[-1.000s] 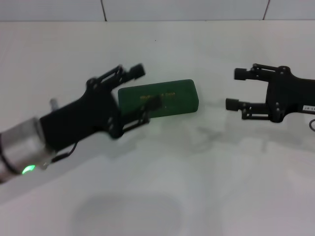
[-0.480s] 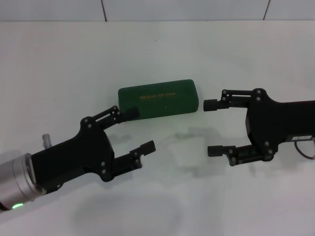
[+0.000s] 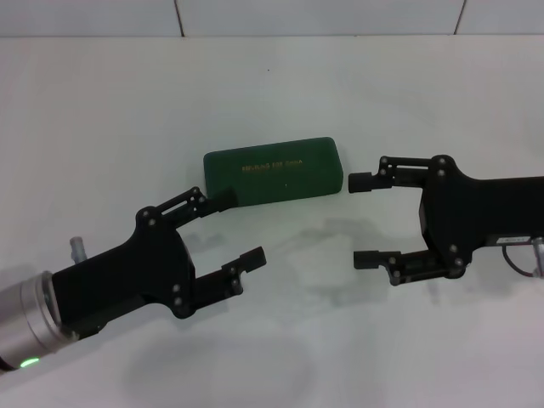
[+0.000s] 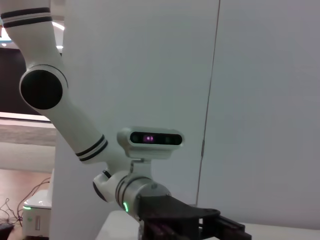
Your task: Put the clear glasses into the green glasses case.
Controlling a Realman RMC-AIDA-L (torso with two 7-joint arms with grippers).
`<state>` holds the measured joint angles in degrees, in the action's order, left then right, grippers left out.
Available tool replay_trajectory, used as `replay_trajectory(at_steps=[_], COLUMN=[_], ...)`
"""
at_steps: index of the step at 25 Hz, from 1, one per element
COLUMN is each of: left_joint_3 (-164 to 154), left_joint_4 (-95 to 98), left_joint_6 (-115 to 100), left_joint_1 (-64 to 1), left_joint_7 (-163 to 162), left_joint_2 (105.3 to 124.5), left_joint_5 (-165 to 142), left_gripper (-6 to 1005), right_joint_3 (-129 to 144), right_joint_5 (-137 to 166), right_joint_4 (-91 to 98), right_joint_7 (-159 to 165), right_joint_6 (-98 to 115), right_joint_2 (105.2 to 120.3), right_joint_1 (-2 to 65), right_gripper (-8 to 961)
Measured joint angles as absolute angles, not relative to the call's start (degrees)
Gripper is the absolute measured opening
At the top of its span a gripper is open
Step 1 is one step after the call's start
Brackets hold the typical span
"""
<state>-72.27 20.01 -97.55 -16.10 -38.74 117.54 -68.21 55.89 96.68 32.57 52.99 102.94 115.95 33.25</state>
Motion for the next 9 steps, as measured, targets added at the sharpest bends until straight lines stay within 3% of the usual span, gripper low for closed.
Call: replay_trajectory(at_steps=[9], left_joint_3=[-72.2], left_joint_4=[19.9], left_joint_6=[-97.5], left_joint_1=[-15.6], left_joint_7=[-38.2], left_joint_2=[117.60], left_joint_5=[-67.9], left_gripper=[725], right_joint_3=[59.7], right_joint_5=[95.3], right_joint_4=[32.5], right_joint_7=[51.4], right_joint_6=[97.7], right_joint_2=[116.22], right_joint_1=[33.7], right_gripper=[778])
